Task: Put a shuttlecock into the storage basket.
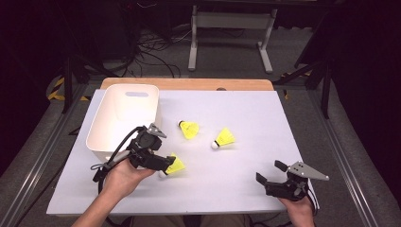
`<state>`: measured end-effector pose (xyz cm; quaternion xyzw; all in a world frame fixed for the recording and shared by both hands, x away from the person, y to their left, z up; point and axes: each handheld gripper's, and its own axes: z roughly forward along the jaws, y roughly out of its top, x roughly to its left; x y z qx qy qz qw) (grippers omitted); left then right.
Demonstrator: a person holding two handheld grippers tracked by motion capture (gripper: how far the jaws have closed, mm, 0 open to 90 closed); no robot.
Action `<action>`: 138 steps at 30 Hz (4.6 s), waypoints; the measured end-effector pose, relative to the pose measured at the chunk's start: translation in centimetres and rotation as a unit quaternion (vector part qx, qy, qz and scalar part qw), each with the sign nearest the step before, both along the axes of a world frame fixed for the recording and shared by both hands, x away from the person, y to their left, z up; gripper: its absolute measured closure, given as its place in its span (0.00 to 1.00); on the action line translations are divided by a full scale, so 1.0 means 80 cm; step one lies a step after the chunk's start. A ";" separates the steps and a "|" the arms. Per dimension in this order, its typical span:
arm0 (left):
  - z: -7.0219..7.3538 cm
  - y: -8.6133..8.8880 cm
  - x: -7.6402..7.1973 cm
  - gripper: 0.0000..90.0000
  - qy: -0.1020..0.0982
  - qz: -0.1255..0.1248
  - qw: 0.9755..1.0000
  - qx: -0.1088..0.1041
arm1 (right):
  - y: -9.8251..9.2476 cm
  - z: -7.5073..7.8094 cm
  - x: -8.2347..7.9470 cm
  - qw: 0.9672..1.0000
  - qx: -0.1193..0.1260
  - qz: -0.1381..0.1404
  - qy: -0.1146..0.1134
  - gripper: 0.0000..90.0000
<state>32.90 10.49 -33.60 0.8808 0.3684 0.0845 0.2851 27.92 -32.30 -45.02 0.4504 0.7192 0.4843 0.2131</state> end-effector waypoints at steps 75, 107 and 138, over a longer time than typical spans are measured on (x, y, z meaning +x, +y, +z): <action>-0.062 -0.072 0.005 0.31 0.008 0.001 0.992 0.126 | 0.000 0.000 0.000 1.000 -0.003 0.005 0.000 0.08; -0.092 -0.090 0.029 0.29 0.050 0.013 0.984 0.170 | 0.002 0.000 0.000 1.000 -0.001 0.011 -0.001 0.08; -0.097 -0.088 0.034 0.60 0.059 -0.002 0.985 0.162 | 0.002 0.000 0.000 1.000 0.000 0.013 0.001 0.08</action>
